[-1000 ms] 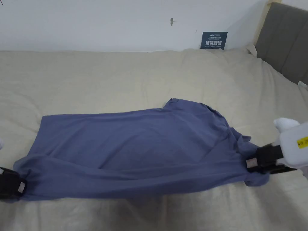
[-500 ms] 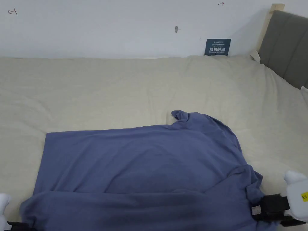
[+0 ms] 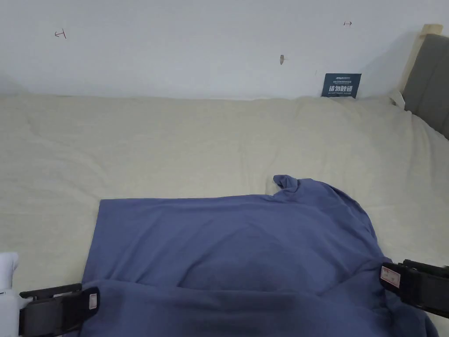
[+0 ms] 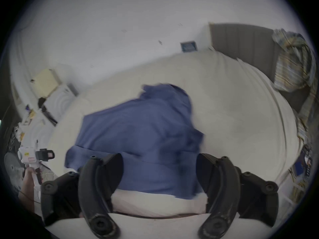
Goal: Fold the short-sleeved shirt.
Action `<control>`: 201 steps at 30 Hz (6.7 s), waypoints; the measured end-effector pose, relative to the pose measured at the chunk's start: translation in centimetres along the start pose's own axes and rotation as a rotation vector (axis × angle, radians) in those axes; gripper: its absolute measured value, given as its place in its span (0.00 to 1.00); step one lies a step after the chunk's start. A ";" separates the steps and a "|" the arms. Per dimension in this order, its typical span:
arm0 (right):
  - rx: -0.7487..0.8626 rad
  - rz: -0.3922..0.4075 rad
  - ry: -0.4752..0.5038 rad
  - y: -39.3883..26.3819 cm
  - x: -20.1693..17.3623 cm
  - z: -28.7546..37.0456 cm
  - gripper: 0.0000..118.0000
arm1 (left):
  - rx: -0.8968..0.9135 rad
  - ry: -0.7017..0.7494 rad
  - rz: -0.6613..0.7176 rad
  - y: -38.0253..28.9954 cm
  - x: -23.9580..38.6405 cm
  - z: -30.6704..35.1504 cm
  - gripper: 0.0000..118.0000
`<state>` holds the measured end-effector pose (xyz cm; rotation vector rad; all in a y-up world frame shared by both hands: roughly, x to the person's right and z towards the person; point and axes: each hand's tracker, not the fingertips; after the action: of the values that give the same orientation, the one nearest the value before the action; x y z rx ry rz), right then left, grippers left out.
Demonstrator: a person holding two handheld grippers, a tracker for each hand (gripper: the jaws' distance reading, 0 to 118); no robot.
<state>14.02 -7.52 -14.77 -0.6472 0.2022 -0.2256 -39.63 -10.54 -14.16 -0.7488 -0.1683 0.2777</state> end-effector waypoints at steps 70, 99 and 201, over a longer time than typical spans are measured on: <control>-0.451 -0.100 -0.262 19.8 11.8 -33.1 0.86 | -0.348 0.174 -0.280 22.0 -3.0 -26.0 0.04; -0.193 0.012 -0.129 19.4 7.9 -20.9 0.00 | -0.275 0.114 -0.170 20.2 -3.8 -20.8 0.04; 0.189 0.242 0.122 -1.2 -12.8 -4.2 0.00 | -0.403 -0.215 0.176 2.9 -8.2 -12.7 0.08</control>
<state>0.57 -7.45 -15.82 -0.4165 0.3695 -0.0499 -44.84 -19.23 -25.78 -1.1358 -0.3705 0.5009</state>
